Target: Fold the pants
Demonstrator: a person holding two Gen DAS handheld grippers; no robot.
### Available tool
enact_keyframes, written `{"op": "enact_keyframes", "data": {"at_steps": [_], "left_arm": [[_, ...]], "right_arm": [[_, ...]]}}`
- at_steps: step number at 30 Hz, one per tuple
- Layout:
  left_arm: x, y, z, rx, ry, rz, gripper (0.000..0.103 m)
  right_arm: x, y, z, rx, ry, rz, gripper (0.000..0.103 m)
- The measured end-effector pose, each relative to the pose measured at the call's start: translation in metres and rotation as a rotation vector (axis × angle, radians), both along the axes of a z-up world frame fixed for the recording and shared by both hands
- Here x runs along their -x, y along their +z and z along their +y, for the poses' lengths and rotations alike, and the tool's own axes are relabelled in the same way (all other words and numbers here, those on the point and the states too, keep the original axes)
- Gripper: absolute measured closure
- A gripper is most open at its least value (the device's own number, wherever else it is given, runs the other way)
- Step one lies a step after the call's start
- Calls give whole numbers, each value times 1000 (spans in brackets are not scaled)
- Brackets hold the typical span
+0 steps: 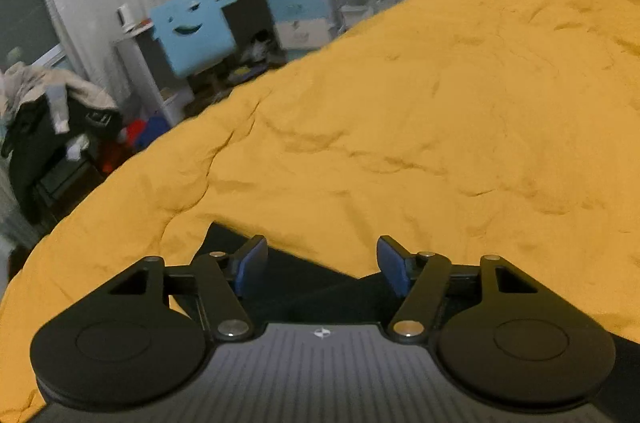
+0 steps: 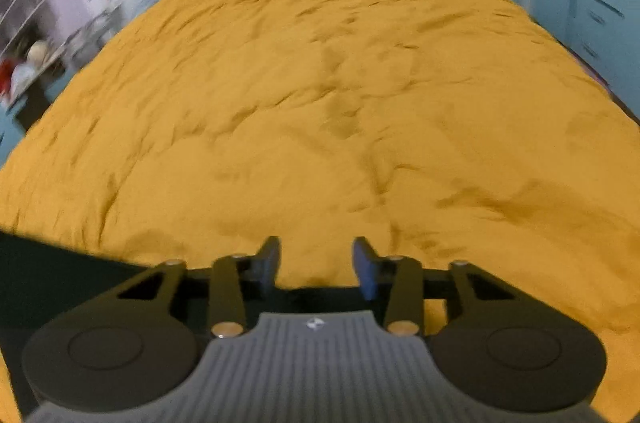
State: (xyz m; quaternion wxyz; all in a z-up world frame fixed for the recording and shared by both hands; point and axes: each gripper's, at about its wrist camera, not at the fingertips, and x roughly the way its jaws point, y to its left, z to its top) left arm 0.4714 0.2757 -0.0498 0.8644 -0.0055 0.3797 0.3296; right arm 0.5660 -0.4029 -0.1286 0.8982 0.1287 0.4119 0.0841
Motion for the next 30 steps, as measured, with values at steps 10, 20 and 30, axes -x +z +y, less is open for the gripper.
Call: {"op": "enact_keyframes", "data": {"at_steps": [10, 20, 30], "left_arm": [[51, -3, -58, 139, -276, -14, 38], [41, -30, -71, 167, -314, 24, 39], [40, -47, -79, 153, -332, 62, 39]], "right_arm": [[60, -3, -40, -133, 8, -24, 71], [4, -33, -42, -227, 72, -8, 73], [-3, -70, -62, -389, 138, 58, 74]]}}
